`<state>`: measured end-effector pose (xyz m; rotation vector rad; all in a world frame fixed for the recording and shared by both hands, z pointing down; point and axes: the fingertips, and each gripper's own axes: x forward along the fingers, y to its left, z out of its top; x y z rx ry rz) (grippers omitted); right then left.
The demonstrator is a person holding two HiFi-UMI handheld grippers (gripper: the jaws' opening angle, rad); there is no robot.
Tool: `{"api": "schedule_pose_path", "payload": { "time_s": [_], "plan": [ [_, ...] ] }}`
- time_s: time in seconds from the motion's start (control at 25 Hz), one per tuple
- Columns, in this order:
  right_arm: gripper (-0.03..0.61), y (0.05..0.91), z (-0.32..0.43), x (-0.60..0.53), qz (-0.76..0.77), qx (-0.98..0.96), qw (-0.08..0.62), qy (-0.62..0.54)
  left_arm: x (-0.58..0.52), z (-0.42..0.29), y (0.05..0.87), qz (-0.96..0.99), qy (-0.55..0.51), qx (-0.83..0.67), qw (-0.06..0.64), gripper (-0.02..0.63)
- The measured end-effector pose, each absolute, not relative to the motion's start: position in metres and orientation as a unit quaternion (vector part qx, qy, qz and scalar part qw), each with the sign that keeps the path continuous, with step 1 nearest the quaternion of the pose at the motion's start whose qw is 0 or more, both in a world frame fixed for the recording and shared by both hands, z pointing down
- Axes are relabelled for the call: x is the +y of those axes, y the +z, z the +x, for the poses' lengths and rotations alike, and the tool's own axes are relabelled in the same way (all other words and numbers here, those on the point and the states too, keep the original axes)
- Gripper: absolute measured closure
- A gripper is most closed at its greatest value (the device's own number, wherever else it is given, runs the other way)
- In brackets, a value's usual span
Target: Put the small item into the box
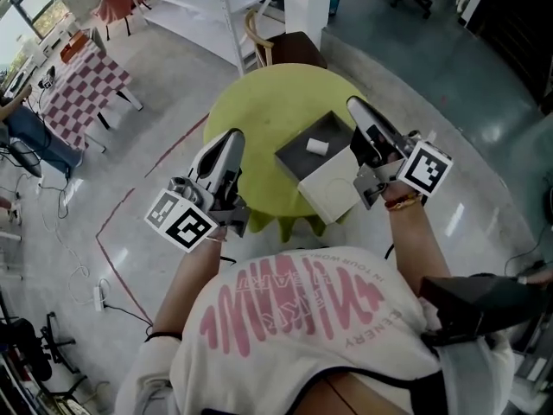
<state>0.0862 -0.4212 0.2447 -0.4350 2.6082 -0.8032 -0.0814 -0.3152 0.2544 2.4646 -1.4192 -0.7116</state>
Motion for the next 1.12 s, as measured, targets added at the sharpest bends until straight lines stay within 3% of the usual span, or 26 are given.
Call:
{"api": "schedule_pose_path", "payload": {
  "time_s": [0.12, 0.24, 0.4, 0.72, 0.88, 1.12],
  "plan": [
    [0.572, 0.239, 0.09, -0.396, -0.175, 0.937, 0.188, -0.238, -0.304, -0.075, 0.248, 0.84, -0.248, -0.473, 0.088, 0.606],
    [0.572, 0.254, 0.088, -0.368, -0.201, 0.95, 0.144, -0.191, -0.292, -0.071, 0.255, 0.842, -0.247, -0.469, 0.095, 0.606],
    [0.572, 0.261, 0.08, -0.335, -0.212, 0.949, 0.114, -0.206, -0.27, -0.07, 0.261, 0.847, -0.246, -0.458, 0.114, 0.606],
    [0.572, 0.312, 0.054, -0.27, -0.295, 0.939, -0.022, -0.174, -0.2, -0.082, 0.272, 0.863, -0.19, -0.448, 0.136, 0.606],
    [0.572, 0.327, 0.051, -0.233, -0.311, 0.931, -0.027, -0.188, -0.172, -0.082, 0.3, 0.869, -0.11, -0.462, 0.142, 0.606],
    [0.572, 0.342, 0.078, -0.183, -0.377, 0.905, -0.034, -0.195, -0.123, -0.091, 0.313, 0.863, -0.128, -0.456, 0.177, 0.606]
  ]
}}
